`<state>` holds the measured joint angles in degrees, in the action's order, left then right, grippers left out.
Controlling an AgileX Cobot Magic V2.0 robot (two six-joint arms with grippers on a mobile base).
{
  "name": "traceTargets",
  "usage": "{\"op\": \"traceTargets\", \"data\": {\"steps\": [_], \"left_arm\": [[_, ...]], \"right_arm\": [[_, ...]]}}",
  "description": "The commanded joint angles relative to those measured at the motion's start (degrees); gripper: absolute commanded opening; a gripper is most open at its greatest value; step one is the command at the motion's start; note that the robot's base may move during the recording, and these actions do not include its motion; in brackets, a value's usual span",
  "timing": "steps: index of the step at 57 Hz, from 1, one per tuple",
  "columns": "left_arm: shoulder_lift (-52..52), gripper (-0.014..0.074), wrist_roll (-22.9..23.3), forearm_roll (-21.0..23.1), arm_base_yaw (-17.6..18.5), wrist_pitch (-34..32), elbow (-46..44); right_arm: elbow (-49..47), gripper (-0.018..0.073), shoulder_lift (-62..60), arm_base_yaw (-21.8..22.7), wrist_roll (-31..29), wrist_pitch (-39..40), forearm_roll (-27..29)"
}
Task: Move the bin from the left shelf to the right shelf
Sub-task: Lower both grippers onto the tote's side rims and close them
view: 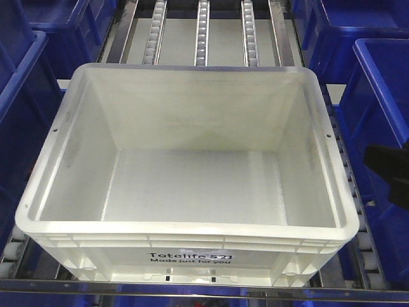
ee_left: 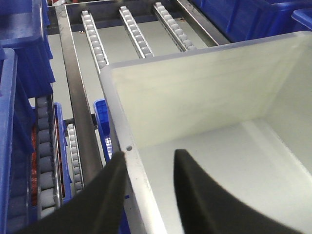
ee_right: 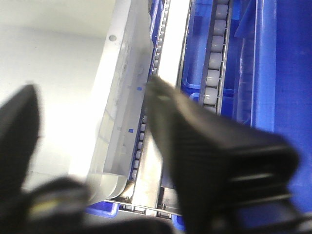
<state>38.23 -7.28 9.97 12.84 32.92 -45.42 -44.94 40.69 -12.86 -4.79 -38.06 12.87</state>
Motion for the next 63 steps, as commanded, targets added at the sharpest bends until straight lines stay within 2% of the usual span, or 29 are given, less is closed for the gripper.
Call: {"op": "traceTargets", "data": {"steps": [1, 5, 9, 20, 41, 45, 63], "left_arm": [[0.3, 0.0349, 0.3, 0.9, 0.3, -4.3, -1.9], [0.3, 0.0389, 0.6, 0.9, 0.3, -4.4, -1.9], [0.3, 0.0405, 1.8, 0.9, 0.3, -4.7, -1.9], [5.0, 0.0405, 3.5, 0.8, 0.3, -5.8, -2.2], [16.2, 0.0405, 3.6, -1.2, 0.3, -4.8, -9.2], [18.2, 0.0405, 4.9, -1.2, 0.3, -4.5, -10.2], [26.0, 0.0405, 6.4, -2.4, 0.3, -3.7, -11.9]], "right_arm": [[-1.9, 0.0617, 0.3, 0.3, -0.7, 4.2, -0.1], [-1.9, 0.0699, 0.3, 0.3, -0.6, 4.2, -0.2], [-1.9, 0.0717, 0.3, 0.3, -0.3, 4.2, -0.2], [-2.7, 0.0704, 3.4, 0.3, 0.1, 4.1, -0.2], [-13.7, 0.0676, 15.6, 0.3, 0.6, 1.4, -0.3], [-15.0, 0.0673, 17.7, 0.3, 0.6, 1.4, -0.3], [-15.9, 0.0659, 23.6, 0.3, 0.6, 1.5, -0.3]]}}
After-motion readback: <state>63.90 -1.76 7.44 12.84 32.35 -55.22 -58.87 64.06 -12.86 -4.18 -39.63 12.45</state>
